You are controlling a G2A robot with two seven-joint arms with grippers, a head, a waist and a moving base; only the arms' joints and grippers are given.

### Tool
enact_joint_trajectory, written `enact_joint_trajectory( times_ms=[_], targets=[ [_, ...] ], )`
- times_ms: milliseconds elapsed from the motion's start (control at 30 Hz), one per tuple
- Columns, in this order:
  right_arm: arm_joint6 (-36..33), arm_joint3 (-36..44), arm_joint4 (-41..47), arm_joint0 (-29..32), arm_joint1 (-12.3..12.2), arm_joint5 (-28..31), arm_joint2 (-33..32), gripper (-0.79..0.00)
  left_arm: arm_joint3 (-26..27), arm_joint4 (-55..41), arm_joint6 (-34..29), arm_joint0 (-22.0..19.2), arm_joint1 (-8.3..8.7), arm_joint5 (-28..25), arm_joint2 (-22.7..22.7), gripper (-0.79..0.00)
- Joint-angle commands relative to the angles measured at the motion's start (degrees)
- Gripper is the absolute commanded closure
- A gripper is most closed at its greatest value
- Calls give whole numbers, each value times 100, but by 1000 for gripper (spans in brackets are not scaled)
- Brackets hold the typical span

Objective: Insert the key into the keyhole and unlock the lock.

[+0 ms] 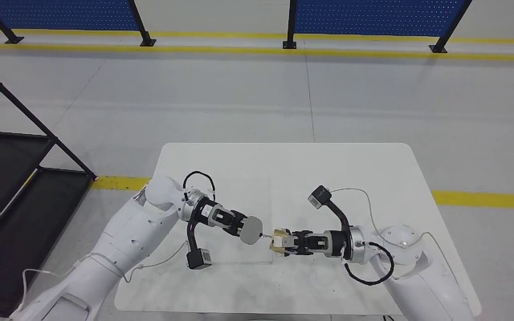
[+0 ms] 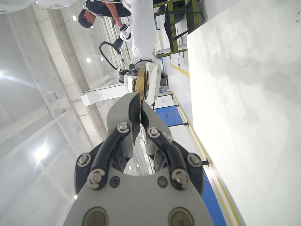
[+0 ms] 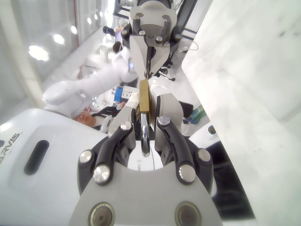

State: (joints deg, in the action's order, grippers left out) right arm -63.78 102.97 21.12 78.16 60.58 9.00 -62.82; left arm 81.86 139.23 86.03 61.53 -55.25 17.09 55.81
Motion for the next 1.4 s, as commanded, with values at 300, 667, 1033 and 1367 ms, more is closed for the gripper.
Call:
enact_joint_trajectory(
  times_ms=[300,667,1033,1367],
  targets=[
    [7,-15,14,-17,-15,-17,37,0,-1,-41,55,-37,-13,6,-85,0],
    [-26,-22,19,-56,-28,-39,73,0,-1,-36,114,-86,-17,2,-143,0],
    [-24,-3,6,-88,-41,-74,120,0,7,-56,63,-136,-45,54,-253,0],
    [48,24,22,-73,-49,-76,161,0,-34,-74,-24,-207,-100,141,-414,0]
  ],
)
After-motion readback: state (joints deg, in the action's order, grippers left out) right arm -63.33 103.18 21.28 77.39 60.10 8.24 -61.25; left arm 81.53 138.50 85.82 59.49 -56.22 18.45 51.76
